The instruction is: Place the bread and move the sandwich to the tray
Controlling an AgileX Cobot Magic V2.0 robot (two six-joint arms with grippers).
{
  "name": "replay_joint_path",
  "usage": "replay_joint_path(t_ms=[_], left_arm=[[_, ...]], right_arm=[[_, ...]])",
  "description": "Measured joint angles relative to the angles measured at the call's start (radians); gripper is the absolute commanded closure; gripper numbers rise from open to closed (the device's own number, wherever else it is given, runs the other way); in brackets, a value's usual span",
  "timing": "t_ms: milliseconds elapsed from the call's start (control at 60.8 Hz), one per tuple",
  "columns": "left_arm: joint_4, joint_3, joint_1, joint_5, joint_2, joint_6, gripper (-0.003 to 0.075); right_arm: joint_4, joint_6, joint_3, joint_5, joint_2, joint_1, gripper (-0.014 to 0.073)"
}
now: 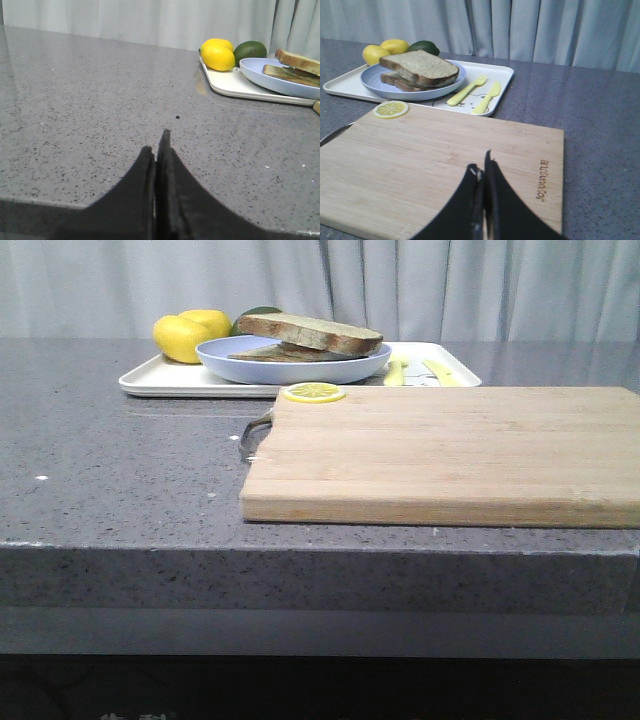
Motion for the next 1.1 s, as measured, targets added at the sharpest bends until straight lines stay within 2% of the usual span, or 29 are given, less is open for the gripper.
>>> replay_joint_path(t_ms=[132, 296, 609, 1103], left_arm=[[0.000, 0.000, 0.000, 0.000, 0.000, 0.000, 0.0741], [0.000, 0.000, 0.000, 0.000, 0.000, 0.000, 0.0741], [0.000, 0.000, 0.000, -0.001, 0.000, 0.000, 0.0741], [0.000, 0.000, 0.000, -0.001, 0.000, 0.000, 0.0741]], right_arm=[[-0.004, 0.041, 0.134, -0.112, -0.079, -0.032, 0.0654], [-0.006, 0.123, 0.269, -0.110, -0.268, -0.112, 0.0654], [-0.016, 0.155, 0.280, 0.042, -0.311, -0.147, 0.0654], [-0.016, 0.157, 0.280, 0.063, -0.311, -0.147, 0.0654]])
